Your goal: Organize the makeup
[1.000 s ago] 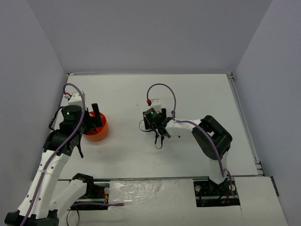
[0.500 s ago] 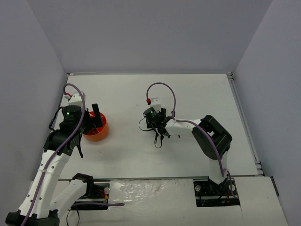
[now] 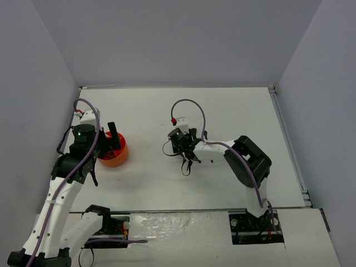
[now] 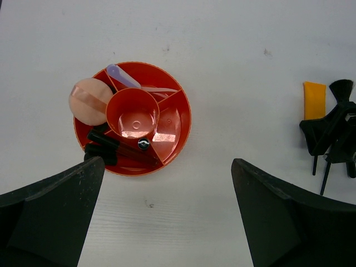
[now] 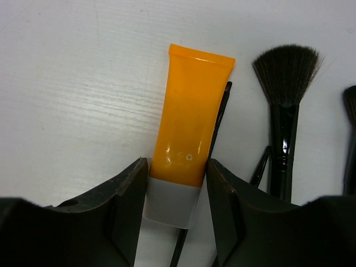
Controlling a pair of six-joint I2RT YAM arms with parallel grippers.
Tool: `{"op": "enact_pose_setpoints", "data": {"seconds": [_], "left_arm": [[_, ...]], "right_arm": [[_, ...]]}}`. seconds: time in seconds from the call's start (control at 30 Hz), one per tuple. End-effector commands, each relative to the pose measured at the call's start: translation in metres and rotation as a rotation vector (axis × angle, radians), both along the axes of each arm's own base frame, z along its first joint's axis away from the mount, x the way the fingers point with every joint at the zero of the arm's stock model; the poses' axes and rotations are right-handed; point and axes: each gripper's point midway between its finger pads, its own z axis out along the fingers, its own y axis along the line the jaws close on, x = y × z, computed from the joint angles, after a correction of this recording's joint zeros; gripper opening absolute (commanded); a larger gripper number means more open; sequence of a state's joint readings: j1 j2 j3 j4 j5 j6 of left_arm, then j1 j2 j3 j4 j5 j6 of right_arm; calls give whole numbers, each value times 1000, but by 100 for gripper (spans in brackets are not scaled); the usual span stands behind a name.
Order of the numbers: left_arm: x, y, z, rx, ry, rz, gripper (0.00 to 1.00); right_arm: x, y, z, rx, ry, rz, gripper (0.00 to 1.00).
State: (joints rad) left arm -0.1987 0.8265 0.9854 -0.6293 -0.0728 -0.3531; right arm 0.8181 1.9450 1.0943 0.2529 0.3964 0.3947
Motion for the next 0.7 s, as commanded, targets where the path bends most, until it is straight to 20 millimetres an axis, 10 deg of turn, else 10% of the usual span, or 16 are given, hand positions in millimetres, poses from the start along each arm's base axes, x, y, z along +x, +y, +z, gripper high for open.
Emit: {"op": "enact_pose_setpoints", "data": {"seconds": [0.0,0.67], "left_arm": [[9,-2,19,-29,-76,5,97],[11,-4,17,-36,-71,-6,97]], "right_arm": [[7,28,23,51,-62,63,42],[3,23,33,5,-87,87,24]]}}
